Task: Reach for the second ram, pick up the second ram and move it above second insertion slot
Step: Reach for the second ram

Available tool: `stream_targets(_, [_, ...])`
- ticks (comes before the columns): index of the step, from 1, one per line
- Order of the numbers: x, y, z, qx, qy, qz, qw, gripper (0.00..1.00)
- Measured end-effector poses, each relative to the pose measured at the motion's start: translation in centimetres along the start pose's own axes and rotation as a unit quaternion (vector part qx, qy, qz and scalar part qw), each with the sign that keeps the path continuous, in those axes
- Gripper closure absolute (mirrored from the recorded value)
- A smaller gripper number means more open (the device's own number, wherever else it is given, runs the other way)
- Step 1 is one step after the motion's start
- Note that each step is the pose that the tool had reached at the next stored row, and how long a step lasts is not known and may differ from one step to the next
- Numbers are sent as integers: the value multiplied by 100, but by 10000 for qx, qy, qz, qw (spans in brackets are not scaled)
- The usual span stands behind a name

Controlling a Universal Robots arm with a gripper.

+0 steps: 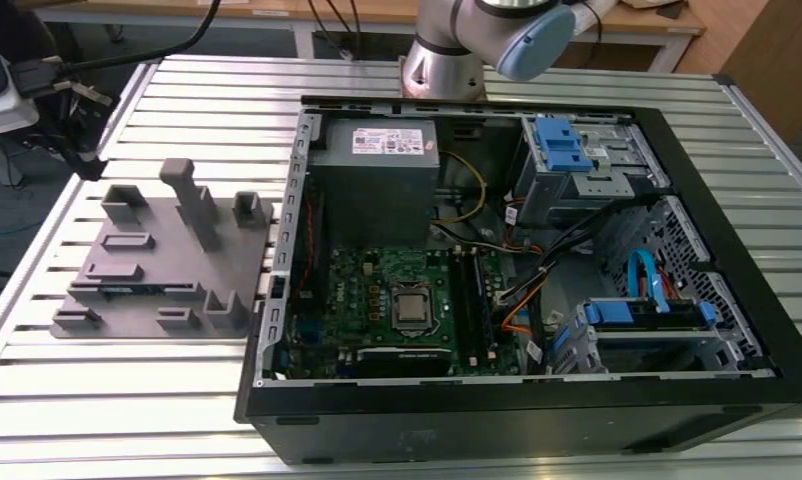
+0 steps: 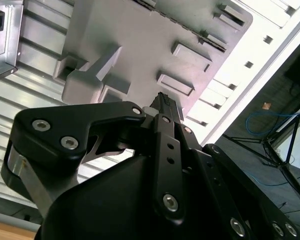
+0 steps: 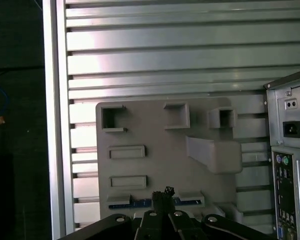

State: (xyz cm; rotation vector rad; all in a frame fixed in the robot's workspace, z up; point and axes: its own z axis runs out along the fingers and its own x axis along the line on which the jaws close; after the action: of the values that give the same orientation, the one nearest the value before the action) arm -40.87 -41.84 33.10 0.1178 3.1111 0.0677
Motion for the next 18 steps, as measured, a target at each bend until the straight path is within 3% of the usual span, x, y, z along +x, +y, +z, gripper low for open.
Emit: stream_targets(18, [5,-9,190,0,0,0,10000,89])
